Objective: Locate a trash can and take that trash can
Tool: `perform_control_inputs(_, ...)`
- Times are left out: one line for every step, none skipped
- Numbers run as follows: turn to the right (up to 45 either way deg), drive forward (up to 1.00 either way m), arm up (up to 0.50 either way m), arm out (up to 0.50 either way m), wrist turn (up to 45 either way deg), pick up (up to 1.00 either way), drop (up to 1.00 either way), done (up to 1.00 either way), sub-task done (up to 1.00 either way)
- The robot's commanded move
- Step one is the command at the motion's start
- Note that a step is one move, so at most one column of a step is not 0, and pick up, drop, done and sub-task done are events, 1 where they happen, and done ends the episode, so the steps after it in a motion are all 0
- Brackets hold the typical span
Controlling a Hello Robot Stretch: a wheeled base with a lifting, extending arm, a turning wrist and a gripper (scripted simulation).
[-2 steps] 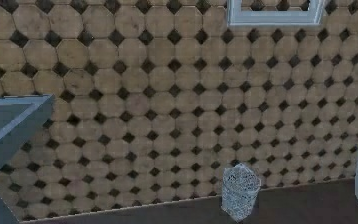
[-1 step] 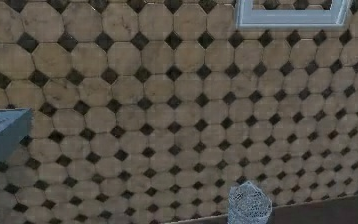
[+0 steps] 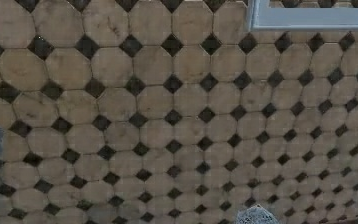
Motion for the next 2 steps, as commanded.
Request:
perform_control_inputs(45.0, 0.00, 0.00, 0.00, 0.0, 0.00, 0.00, 0.00, 0.00)
perform_control_inputs(0.0, 0.45, 0.00, 0.00, 0.0, 0.00, 0.00, 0.00, 0.00)
